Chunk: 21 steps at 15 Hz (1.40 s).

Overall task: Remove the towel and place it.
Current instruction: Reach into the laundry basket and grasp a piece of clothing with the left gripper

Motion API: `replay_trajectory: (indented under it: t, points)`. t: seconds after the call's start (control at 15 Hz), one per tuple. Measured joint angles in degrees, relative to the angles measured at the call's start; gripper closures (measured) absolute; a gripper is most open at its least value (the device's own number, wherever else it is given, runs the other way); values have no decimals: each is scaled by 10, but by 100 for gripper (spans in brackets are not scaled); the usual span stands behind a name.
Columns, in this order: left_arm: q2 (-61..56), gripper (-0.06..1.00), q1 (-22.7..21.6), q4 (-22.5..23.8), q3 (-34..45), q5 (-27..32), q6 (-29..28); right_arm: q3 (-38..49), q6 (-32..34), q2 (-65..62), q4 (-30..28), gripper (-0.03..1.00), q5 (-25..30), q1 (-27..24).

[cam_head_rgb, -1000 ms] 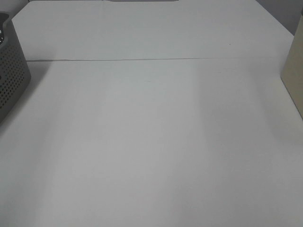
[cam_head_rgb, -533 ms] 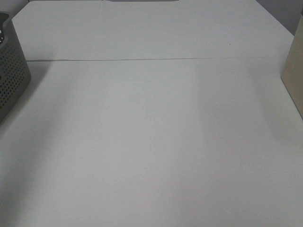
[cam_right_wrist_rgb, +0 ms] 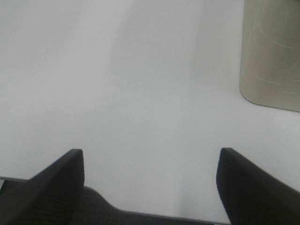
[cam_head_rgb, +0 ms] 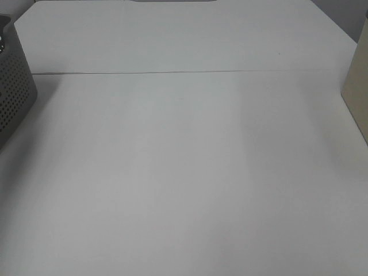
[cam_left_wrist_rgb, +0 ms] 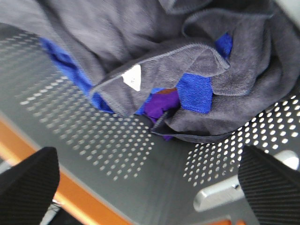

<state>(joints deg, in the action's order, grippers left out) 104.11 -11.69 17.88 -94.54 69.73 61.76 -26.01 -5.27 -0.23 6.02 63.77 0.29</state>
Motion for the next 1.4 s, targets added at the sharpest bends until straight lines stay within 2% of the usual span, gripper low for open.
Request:
replay_trajectory:
  t: [0.33, 0.6, 0.87, 1.07, 1.4]
  points:
    - [107, -3, -62, 4, -49, -2, 37, 0, 0, 0, 0, 22, 0, 0]
    - [135, -3, -65, 5, -104, -73, 115, 0, 0, 0, 0, 22, 0, 0]
    - [164, -3, -65, 3, -120, -93, 190, 0, 0, 0, 0, 22, 0, 0]
    - [187, -3, -65, -4, -120, -101, 214, 0, 0, 0, 0, 22, 0, 0]
    - [199, -1, -65, -43, -120, -94, 241, 0, 0, 0, 0, 22, 0, 0]
